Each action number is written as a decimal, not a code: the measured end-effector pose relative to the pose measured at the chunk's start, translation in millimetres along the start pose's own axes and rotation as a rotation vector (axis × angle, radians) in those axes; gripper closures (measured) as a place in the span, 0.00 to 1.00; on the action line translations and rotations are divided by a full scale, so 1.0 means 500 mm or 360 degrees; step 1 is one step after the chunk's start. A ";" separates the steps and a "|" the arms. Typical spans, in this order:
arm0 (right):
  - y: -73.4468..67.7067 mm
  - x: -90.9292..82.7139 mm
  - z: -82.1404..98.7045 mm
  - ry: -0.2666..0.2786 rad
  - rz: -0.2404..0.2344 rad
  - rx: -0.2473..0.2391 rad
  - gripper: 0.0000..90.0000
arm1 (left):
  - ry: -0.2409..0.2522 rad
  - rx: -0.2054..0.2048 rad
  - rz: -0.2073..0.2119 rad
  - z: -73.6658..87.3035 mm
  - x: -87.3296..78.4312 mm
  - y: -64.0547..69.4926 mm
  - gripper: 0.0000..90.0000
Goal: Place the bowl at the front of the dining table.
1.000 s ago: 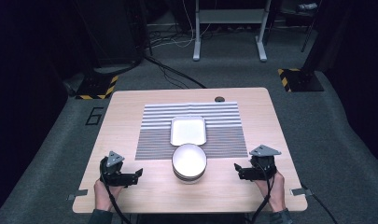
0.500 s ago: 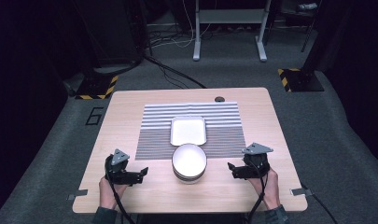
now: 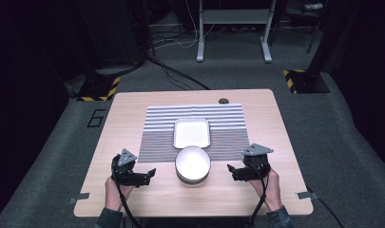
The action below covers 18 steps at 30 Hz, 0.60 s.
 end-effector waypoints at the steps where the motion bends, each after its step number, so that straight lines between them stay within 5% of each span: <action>1: 0.000 0.000 0.000 0.0000 0.0000 0.0000 0.09 | 0.0000 0.0000 0.0007 -0.002 0.000 0.003 0.03; 18: -0.027 0.005 -0.044 0.0017 -0.0054 -0.0064 0.09 | 0.0025 0.0074 0.0060 -0.041 -0.004 0.031 0.03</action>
Point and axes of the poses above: each handheld gripper's, and its own axes: x roughly forward along the jaws, z roughly out of its underside, y roughly to its right, the point moved 9 cm from there along x, roughly forward along the jaws, and after that the axes turned 5 degrees about -z, right-handed, at the moved point
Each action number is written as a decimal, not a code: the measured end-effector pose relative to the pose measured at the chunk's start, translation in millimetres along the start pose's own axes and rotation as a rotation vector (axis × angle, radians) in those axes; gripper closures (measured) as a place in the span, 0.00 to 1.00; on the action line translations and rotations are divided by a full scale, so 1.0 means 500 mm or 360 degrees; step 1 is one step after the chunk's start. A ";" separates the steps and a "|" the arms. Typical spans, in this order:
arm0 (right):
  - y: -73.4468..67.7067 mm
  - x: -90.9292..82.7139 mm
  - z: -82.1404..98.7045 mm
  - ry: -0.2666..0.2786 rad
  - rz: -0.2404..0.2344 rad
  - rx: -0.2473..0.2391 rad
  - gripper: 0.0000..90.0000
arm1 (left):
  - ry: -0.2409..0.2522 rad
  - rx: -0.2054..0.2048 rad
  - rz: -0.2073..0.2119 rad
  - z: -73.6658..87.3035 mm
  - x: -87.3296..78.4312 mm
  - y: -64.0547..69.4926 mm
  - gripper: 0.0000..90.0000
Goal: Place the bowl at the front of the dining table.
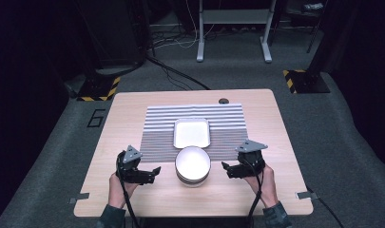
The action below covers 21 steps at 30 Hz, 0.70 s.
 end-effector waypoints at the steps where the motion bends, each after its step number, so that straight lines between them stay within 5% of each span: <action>1: 0.000 0.001 -0.002 0.0000 -0.0004 -0.0006 0.09 | 0.0003 -0.0004 0.0002 -0.002 -0.001 0.001 0.03; 21: -0.022 0.007 -0.041 0.0034 -0.0057 -0.0058 0.10 | 0.0023 0.0060 0.0044 -0.051 -0.007 0.026 0.03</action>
Point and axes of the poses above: each handheld gripper's, and its own axes: x roughly forward along the jaws, z roughly out of its underside, y roughly to its right, the point moved 9 cm from there along x, roughly forward along the jaws, and after that the axes turned 5 degrees about -z, right-handed, at the moved point
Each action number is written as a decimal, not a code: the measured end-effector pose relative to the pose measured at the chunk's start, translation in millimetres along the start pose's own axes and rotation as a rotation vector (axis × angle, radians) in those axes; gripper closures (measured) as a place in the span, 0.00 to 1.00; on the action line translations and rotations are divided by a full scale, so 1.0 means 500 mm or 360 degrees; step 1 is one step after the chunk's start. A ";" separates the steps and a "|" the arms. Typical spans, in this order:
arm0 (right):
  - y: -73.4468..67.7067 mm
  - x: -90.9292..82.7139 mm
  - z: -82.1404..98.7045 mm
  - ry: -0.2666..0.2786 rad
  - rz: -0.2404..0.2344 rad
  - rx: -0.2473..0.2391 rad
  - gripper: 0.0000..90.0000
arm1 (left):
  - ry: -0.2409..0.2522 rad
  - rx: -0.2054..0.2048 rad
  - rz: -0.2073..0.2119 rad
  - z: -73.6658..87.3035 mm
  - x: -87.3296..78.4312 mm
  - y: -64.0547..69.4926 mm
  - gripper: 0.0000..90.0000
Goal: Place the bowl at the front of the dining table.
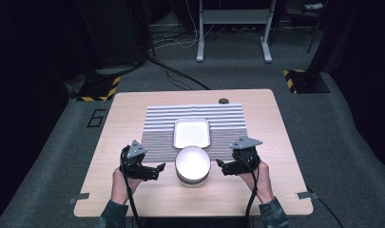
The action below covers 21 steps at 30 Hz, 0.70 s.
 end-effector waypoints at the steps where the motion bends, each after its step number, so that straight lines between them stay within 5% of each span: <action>1: -0.001 -0.001 -0.003 0.0000 0.0000 -0.0007 0.10 | 0.0004 0.0003 0.0004 -0.003 0.000 0.001 0.03; 13: -0.018 0.008 -0.034 -0.0003 -0.0035 -0.0053 0.10 | 0.0039 -0.0001 0.0012 -0.031 -0.008 -0.001 0.03; 21: -0.048 0.030 -0.059 -0.0023 -0.0100 -0.0097 0.10 | 0.0094 0.0003 0.0074 -0.063 -0.013 0.024 0.04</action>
Point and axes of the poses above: each handheld gripper's, and its own axes: x roughly forward along the jaws, z roughly out of its underside, y roughly to its right, the point moved 9 cm from there along x, roughly forward along the jaws, and after that the axes turned 5 degrees about -z, right-handed, at the moved point
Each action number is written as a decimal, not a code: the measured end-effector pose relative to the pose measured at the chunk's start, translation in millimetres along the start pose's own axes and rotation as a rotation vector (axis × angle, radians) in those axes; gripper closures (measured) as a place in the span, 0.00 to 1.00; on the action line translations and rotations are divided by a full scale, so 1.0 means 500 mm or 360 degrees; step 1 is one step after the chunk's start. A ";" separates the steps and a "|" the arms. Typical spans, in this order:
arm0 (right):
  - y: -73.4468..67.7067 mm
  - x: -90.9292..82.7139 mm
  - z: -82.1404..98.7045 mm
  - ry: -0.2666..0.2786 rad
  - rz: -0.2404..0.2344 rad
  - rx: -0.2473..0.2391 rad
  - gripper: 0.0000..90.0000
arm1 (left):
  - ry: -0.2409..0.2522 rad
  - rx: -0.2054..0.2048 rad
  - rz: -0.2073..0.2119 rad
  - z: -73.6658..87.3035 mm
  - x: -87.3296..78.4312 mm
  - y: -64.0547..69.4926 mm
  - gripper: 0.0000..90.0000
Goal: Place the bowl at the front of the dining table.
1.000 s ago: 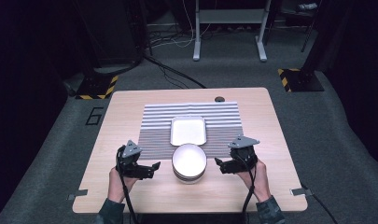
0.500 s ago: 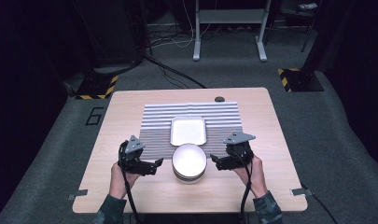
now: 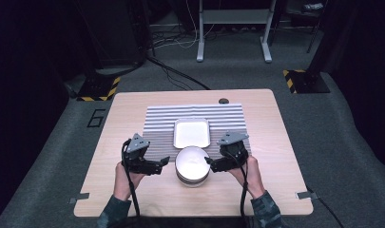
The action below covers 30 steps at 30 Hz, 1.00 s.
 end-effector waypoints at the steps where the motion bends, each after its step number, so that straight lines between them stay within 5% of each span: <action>1: -0.003 0.004 0.001 -0.0015 -0.0003 0.0002 0.10 | -0.0007 0.0002 0.0010 0.000 0.004 0.003 0.04; 16: -0.025 0.067 0.015 -0.0087 -0.0066 0.0022 0.15 | -0.0129 0.0039 0.0168 0.020 0.089 0.070 0.07; 30: -0.032 0.108 0.044 -0.0168 -0.0069 0.0064 0.16 | -0.0203 0.0101 0.0153 0.053 0.128 0.095 0.11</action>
Point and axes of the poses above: each handheld gripper's, and its own axes: x roughly forward along the jaws, z roughly out of its underside, y roughly to its right, the point moved 9 cm from there along x, roughly forward along the jaws, and after that the axes turned 5 degrees about -z, right-handed, at the moved point
